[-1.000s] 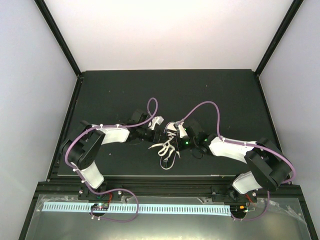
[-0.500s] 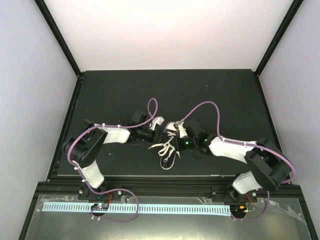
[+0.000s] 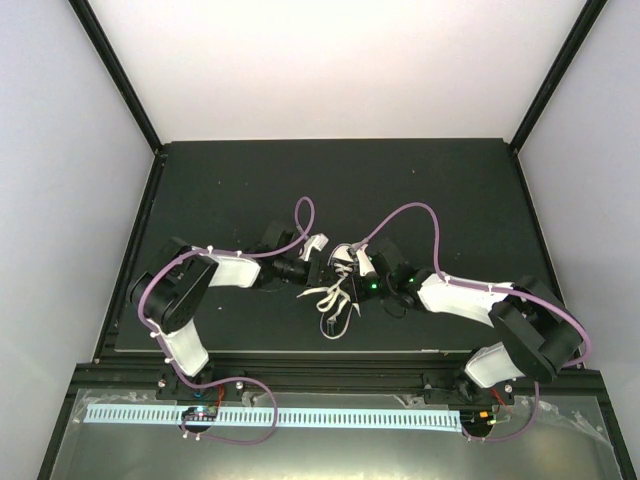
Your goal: Tie the shoes
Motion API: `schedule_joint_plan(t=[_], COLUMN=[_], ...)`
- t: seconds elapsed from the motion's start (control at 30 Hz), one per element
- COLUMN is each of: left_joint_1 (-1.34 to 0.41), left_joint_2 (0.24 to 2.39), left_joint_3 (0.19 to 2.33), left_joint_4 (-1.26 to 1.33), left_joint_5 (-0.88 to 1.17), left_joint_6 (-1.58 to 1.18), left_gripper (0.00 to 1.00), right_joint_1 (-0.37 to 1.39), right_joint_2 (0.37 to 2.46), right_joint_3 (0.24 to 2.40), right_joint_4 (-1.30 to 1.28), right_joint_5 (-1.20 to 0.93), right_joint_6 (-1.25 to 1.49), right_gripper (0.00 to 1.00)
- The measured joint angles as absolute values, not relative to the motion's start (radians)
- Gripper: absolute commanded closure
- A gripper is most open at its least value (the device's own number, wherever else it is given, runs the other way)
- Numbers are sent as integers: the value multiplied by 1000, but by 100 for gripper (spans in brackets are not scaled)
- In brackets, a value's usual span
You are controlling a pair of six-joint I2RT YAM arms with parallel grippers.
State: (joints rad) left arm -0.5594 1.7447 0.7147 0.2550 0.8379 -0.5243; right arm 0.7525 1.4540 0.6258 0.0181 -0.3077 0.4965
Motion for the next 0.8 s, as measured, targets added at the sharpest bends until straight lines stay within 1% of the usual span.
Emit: schedule_joint_plan(t=[0.13,0.23,0.27,0.47,0.5,0.57,0.6,0.63,0.7,0.77,0.8], left_joint_1=[-560,-561,-562,-566,-566,-567,-567,-567,-567,-569,-570], left_joint_2=[1750,1750,1750,1750,1750,1747,1745,1740,1728,1720,1719], left_joint_3=[711,701,698,668,664,659,656,650,636,627,626], left_joint_4=[273,295,301,308,308,310,313,318,331,343,348], left_joint_5=[850,861,862,868,868,862,858,853,847,843,841], left_joint_6=[-540,-550,-556,-566,-567,-575,-581,-587,-603,-616,-622], left_gripper=[88,97,98,98,98,98,98,98,98,98,98], right_joint_1=[752,752,752,752,752,752,752,752,752,753,756], right_joint_2=[1454,1454,1454,1454,1454,1452,1447,1440,1410,1361,1334], right_joint_3=[626,626,626,626,626,626,626,626,625,622,622], right_joint_4=[16,15,15,20,19,16,11,6,-9,-30,-43], right_joint_5=[-308,-308,-308,-306,-305,-300,-296,-291,-280,-260,-247], right_joint_6=[496,496,497,498,498,496,495,495,488,475,469], right_gripper=[98,98,98,98,96,88,81,70,56,48,45])
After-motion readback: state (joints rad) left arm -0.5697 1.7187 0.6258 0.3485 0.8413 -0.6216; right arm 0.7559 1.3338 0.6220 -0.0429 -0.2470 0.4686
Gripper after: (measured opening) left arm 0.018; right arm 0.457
